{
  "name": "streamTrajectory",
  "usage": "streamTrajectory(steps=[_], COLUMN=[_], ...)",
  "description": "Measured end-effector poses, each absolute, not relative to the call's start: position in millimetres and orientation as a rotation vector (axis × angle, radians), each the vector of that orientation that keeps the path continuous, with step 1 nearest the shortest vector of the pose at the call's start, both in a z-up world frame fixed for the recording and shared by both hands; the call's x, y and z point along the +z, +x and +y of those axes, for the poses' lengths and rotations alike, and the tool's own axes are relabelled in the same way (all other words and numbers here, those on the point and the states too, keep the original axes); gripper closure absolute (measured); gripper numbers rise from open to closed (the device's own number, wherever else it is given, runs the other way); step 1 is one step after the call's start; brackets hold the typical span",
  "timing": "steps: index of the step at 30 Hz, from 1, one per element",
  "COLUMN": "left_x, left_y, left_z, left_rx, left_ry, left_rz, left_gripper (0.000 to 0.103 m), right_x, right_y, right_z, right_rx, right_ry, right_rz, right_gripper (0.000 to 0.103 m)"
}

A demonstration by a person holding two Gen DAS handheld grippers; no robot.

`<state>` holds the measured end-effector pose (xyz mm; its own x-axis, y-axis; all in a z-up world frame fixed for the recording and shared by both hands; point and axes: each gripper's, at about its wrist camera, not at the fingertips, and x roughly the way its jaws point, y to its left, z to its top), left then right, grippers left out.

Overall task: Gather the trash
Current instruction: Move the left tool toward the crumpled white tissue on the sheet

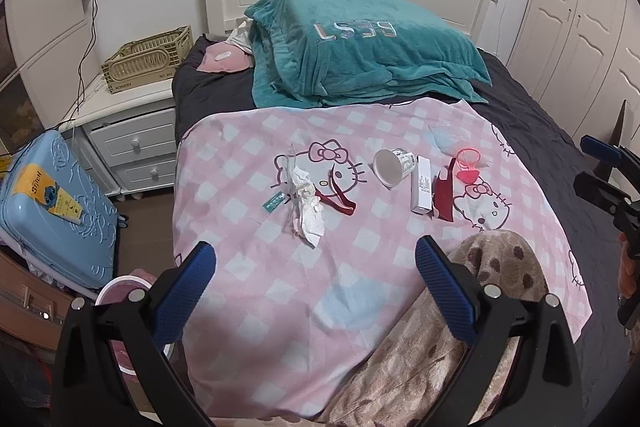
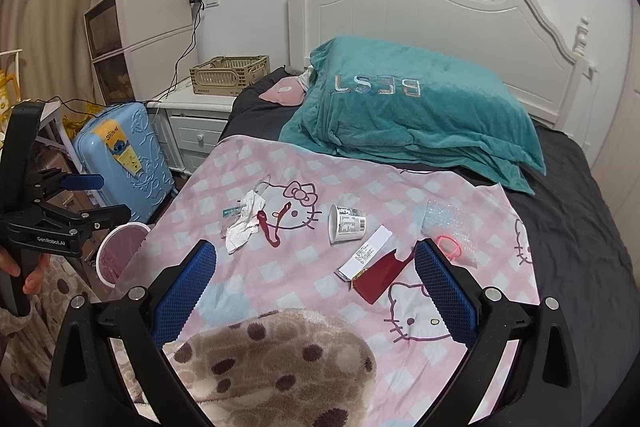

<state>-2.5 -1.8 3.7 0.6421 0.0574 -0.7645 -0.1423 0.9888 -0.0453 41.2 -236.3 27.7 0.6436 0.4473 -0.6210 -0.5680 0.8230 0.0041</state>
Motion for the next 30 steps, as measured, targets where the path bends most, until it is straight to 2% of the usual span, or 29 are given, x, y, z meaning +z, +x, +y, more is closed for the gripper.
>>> streamTrajectory(steps=[19, 30], left_x=[4, -20], left_y=[0, 38], left_z=[-4, -7], left_rx=[0.115, 0.053], left_ry=[-0.092, -0.082], left_rz=[0.869, 0.914], left_gripper=[0.005, 0.005], right_x=[29, 10], right_y=[47, 79], right_z=[-246, -268], right_rx=[0.576, 0.554], right_ry=[-0.177, -0.141], right_rz=[0.642, 0.674], right_gripper=[0.006, 0.006])
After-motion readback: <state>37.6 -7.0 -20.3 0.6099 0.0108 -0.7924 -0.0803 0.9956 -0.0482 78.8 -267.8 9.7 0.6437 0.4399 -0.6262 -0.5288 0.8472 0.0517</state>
